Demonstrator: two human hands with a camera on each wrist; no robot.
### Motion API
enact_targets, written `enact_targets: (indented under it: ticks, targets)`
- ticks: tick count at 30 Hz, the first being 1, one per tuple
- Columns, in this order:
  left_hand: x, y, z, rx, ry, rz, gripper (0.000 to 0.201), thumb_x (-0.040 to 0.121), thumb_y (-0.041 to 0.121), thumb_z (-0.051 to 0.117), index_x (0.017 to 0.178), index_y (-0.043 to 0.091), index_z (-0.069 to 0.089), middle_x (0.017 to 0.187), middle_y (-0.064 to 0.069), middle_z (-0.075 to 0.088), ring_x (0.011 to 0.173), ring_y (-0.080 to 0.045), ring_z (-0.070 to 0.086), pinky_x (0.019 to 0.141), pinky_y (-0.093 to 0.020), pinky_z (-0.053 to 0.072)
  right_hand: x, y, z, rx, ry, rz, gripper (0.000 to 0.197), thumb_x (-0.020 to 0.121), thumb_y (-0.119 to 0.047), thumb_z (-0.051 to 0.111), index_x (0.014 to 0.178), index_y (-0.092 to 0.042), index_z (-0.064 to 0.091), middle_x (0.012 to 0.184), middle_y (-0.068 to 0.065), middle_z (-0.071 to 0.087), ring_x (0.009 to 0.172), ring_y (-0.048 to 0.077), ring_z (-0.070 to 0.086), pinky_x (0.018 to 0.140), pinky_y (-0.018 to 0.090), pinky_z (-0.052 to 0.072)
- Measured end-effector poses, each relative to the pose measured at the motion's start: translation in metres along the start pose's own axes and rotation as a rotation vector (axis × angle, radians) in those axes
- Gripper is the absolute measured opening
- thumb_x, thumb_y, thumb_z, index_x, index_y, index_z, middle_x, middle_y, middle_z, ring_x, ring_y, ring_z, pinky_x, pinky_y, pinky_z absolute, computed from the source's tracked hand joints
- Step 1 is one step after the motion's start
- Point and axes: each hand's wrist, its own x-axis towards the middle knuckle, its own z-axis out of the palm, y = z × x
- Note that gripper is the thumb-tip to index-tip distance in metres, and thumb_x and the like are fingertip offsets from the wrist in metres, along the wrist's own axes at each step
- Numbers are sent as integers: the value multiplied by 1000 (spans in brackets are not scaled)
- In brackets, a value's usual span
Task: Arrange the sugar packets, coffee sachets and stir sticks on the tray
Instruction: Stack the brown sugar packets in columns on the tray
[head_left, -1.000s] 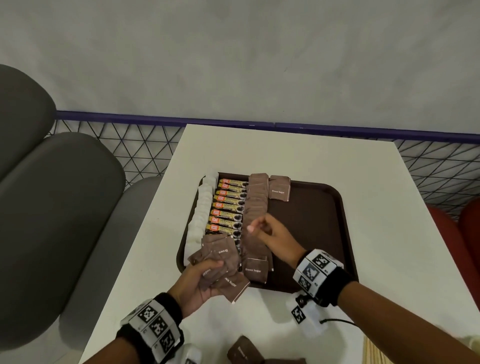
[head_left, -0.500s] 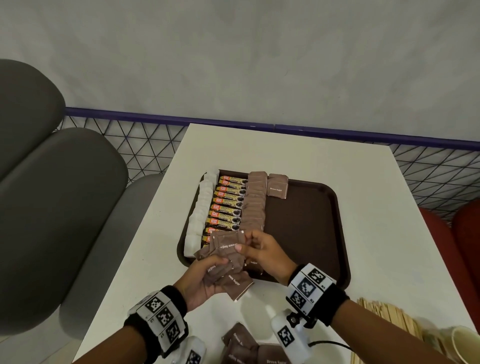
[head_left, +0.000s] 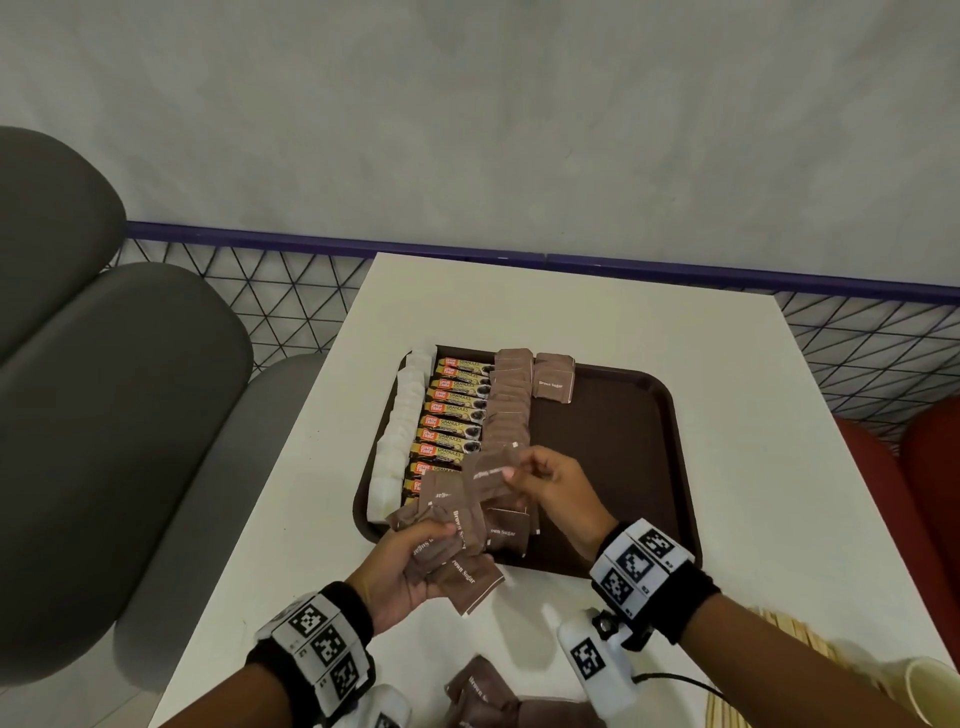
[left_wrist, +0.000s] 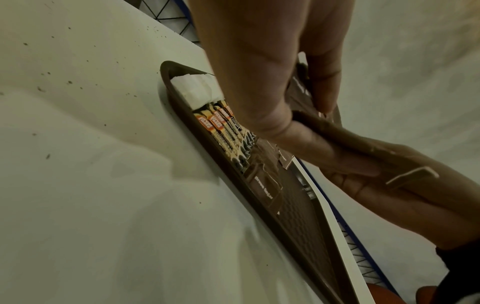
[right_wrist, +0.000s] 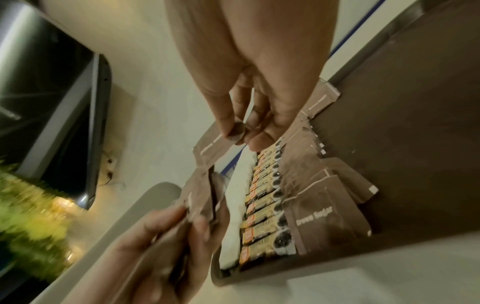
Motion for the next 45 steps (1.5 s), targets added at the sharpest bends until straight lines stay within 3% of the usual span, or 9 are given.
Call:
enact_targets:
  ticks: [6, 10, 13, 17, 21, 23, 27, 36, 45]
  targets:
    - [5, 9, -12, -2, 72, 44, 22, 82, 2, 56, 101, 6, 67, 97, -21, 71, 79, -31, 72, 60, -40, 58, 42, -6, -38, 227, 335, 73, 14, 90, 2, 50, 84, -11, 50, 89, 10, 63, 70, 19, 63, 59, 26, 52]
    - [5, 16, -18, 8, 79, 59, 22, 84, 3, 54, 103, 7, 66, 98, -22, 70, 80, -32, 71, 62, -41, 58, 66, -16, -61, 150, 424, 51, 18, 86, 3, 54, 79, -12, 48, 77, 10, 62, 58, 15, 62, 52, 23, 52]
    - [5, 19, -20, 6, 97, 53, 29, 77, 6, 59, 105, 8, 65, 104, -23, 69, 82, -33, 71, 63, -42, 58, 85, -16, -75, 67, 464, 96, 18, 84, 1, 55, 76, -16, 56, 81, 9, 62, 64, 14, 58, 62, 28, 51]
    - [8, 21, -23, 3, 103, 52, 26, 81, 4, 56, 106, 7, 64, 106, -24, 68, 82, -34, 70, 62, -42, 58, 101, -18, -86, 89, 436, 183, 17, 90, -3, 49, 82, -17, 56, 79, 3, 59, 71, 16, 59, 69, 34, 51]
    - [10, 24, -25, 14, 119, 41, 21, 85, 3, 53, 102, 7, 65, 100, -23, 69, 79, -34, 71, 61, -41, 58, 112, -13, -90, -74, 398, 213, 20, 89, 4, 49, 86, -16, 53, 91, 11, 59, 73, 25, 61, 64, 37, 54]
    - [10, 25, -26, 9, 120, 38, 22, 85, 3, 53, 103, 7, 64, 100, -23, 69, 79, -34, 71, 60, -41, 58, 115, -10, -92, -261, 411, 186, 28, 83, 10, 51, 94, -16, 50, 96, 14, 58, 76, 28, 61, 59, 32, 54]
    - [10, 27, -28, 18, 118, 41, 23, 86, 2, 52, 105, 9, 63, 98, -21, 71, 78, -33, 71, 60, -41, 58, 119, -7, -94, -476, 425, 135, 31, 79, 7, 57, 99, -13, 43, 80, 5, 52, 68, 17, 51, 56, 22, 42]
    - [11, 31, -32, 18, 125, 47, 26, 86, 3, 53, 109, 7, 62, 96, -21, 71, 79, -34, 71, 60, -42, 57, 143, -9, -83, -854, 351, 89, 31, 82, 4, 59, 113, 2, 58, 116, 21, 58, 109, 33, 55, 89, 29, 41]
    - [11, 34, -35, 21, 114, 58, 26, 85, 5, 53, 108, 10, 62, 97, -20, 71, 81, -34, 71, 65, -44, 57, 154, 3, -77, -974, 372, 86, 37, 84, 6, 53, 121, 3, 48, 123, 21, 43, 108, 38, 52, 93, 39, 41]
